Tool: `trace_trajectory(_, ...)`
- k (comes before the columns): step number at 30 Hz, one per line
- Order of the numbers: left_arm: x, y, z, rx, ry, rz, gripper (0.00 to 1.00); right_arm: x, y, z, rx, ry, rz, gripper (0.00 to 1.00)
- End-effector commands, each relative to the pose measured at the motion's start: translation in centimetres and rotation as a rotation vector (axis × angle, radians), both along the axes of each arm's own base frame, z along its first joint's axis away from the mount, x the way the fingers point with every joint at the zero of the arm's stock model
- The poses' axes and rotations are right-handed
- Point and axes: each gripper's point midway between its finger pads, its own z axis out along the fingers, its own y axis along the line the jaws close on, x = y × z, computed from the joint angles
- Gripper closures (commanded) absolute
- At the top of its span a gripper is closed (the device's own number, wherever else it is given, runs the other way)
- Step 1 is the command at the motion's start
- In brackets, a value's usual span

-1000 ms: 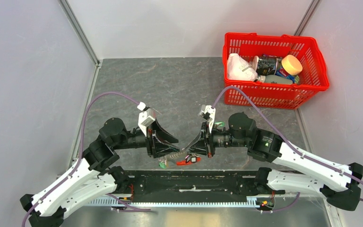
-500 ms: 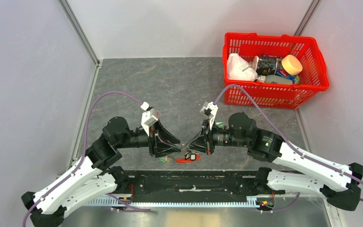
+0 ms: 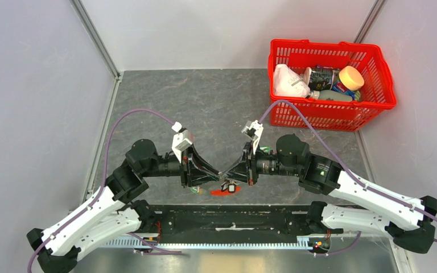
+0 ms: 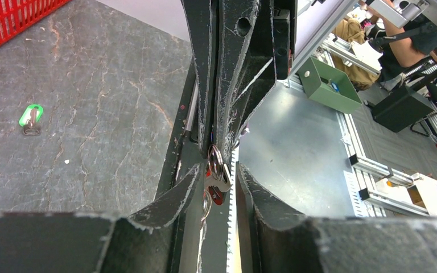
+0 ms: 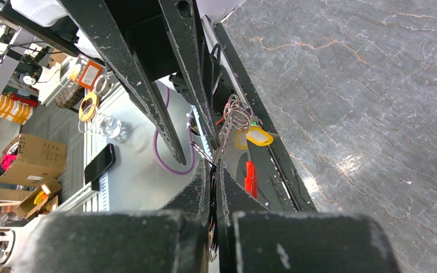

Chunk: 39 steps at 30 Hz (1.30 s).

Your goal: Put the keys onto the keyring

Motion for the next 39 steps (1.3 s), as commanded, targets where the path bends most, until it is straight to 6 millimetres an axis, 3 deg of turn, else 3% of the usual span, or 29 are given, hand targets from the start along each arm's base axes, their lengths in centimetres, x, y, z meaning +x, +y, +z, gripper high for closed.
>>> trace_trajectory(1, -0.4, -0.2, 0.9, -0.033, -0.010, -0.025, 0.68, 0.2, 0.4, 4.6, 0.126, -0.056, -0.003, 1.00)
trace_trajectory(10, -0.2, -0.3, 1.1, -0.039, -0.015, -0.023, 0.79, 0.0, 0.6, 4.6, 0.128, -0.048, 0.013, 1.00)
trace_trajectory(14, -0.3, -0.3, 1.2, -0.041, -0.021, -0.025, 0.88, -0.1, 0.6, 4.8, 0.134, -0.050, 0.019, 1.00)
trace_trajectory(16, -0.3, -0.3, 1.1, -0.040, -0.022, -0.026, 0.97, -0.2, 0.6, 4.9, 0.138, -0.050, 0.022, 1.00)
trace_trajectory(25, -0.8, -0.2, 1.0, -0.041, -0.024, -0.055, 0.98, -0.6, 0.1, 5.7, 0.152, -0.072, 0.033, 1.00)
trace_trajectory(27, -1.0, -0.2, 1.0, -0.043, -0.028, -0.065, 0.98, -0.9, -0.3, 5.9, 0.152, -0.085, 0.043, 0.93)
trace_trajectory(29, -1.2, -0.1, 1.2, -0.049, -0.033, -0.070, 0.98, -1.1, -0.9, 6.2, 0.144, -0.100, 0.040, 0.77)
trace_trajectory(32, -1.4, -0.1, 1.3, -0.059, -0.039, -0.081, 0.98, -1.3, -2.0, 6.5, 0.140, -0.130, 0.032, 0.61)
trace_trajectory(35, -1.7, 0.0, 1.5, -0.074, -0.049, -0.097, 0.98, -1.6, -2.9, 6.9, 0.141, -0.158, 0.032, 0.53)
trace_trajectory(39, -2.2, 0.0, 1.8, -0.093, -0.069, -0.127, 0.98, -2.0, -3.5, 7.2, 0.135, -0.192, 0.046, 0.49)
